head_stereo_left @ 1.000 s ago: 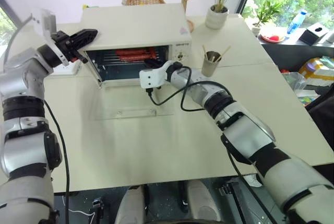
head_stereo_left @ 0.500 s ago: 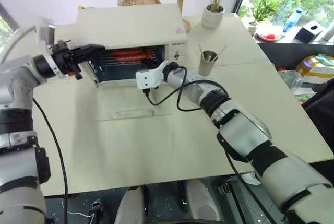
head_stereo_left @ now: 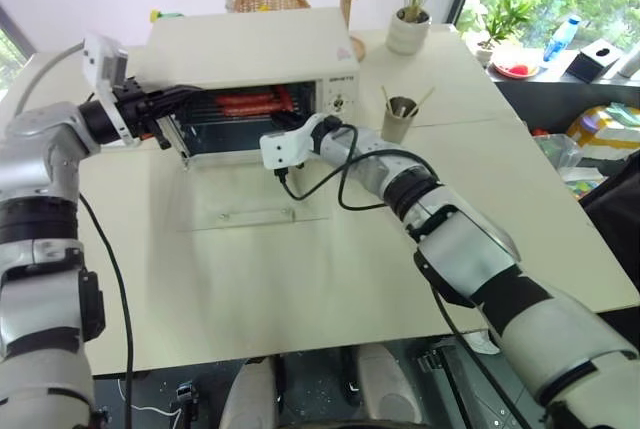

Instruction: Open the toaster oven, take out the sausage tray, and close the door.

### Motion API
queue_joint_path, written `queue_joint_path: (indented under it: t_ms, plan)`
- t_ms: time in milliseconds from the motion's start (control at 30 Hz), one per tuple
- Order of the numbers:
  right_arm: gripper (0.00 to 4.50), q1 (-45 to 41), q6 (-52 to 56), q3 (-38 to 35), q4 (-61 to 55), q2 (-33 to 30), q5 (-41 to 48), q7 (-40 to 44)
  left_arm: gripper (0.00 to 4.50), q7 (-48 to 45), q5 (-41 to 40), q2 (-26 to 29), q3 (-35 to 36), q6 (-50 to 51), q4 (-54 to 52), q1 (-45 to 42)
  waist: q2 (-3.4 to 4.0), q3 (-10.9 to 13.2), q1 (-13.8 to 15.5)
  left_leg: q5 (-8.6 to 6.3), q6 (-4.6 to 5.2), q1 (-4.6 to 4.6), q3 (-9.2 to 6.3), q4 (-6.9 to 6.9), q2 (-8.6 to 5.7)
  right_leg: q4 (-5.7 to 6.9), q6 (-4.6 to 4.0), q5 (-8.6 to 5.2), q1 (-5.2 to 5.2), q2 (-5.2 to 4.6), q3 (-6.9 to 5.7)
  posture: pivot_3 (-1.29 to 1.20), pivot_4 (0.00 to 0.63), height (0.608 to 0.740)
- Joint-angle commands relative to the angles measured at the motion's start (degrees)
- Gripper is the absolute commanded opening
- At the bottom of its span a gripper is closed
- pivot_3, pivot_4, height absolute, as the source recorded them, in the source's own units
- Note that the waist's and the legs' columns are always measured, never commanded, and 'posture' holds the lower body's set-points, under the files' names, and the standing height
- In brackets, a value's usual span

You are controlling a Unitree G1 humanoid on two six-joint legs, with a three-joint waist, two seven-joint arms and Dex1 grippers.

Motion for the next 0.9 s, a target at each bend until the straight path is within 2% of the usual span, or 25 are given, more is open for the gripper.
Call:
queue_joint_path:
  t_ms: [33, 400, 900]
  plan:
    - [0.05, 0.0, -1.7, -0.1, -6.1, 1.2, 0.8, 0.1, 0.00, 1.8, 2.0, 0.0, 0.5, -3.8, 4.2, -4.7, -0.01, 0.0, 0.0, 0.00, 0.00, -0.01, 0.00, 0.02, 0.00, 0.03, 0.00, 0.00, -0.02, 0.00, 0.00, 0.00, 0.150, 0.740]
    - [0.05, 7.8, 1.2, -1.6, -21.7, -2.2, 2.3, 5.5, 0.00, -0.1, 4.6, -2.2, -0.2, -6.3, 8.3, -8.0, -0.02, 0.0, 0.6, 0.00, 0.00, -0.14, 0.01, 0.05, 0.00, 0.06, 0.01, 0.00, -0.12, -0.01, 0.00, 0.00, 0.150, 0.740]
    - [0.05, 22.6, 4.3, -3.2, -45.9, -10.0, 2.1, 13.9, 0.00, -2.2, 4.2, -1.6, 0.0, -4.2, 8.0, -8.9, -0.04, 0.0, 1.5, 0.00, 0.00, -0.20, 0.11, 0.09, -0.01, 0.02, 0.01, 0.00, -0.15, 0.00, -0.01, 0.00, 0.150, 0.740]
